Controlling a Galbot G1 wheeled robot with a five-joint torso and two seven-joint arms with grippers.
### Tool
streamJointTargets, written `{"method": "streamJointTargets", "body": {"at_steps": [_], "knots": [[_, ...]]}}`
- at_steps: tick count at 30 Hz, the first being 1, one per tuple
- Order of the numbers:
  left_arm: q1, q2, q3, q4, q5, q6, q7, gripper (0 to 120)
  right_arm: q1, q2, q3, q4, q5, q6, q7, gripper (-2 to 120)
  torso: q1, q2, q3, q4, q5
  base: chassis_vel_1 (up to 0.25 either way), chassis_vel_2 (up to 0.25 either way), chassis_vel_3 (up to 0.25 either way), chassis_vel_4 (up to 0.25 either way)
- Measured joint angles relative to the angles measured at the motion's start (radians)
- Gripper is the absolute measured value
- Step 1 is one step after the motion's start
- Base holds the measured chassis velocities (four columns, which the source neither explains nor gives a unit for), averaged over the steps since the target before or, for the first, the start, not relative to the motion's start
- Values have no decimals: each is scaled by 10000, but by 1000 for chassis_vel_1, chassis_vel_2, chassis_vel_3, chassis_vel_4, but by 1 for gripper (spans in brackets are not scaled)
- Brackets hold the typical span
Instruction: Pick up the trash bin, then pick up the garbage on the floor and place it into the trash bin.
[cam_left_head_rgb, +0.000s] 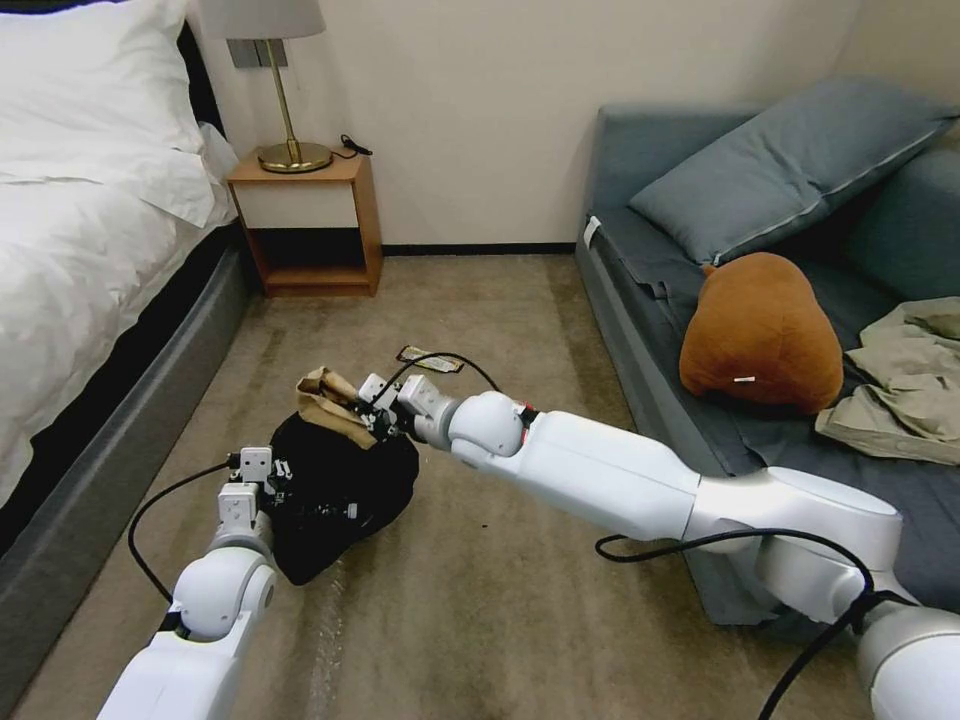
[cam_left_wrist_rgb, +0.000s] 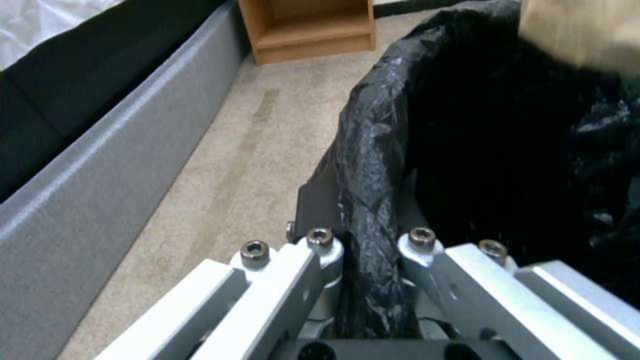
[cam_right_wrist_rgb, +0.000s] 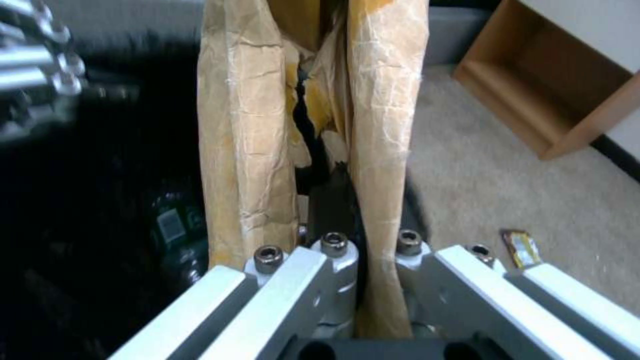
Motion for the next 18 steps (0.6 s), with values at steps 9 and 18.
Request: {"method": "streamJointTargets", "body": {"at_steps": [9,18], "knots": [[9,-187,-1,81,1,-23,13,4,-773,328,-74,-229,-523,43,849,33,0,1,0,0,-1,0,0,0,0],[112,-201,-152,43,0,-61,13,4,-869,322,-63,-222,-556,60,922,64,0,1,0,2,-1,0,0,0,0]]}}
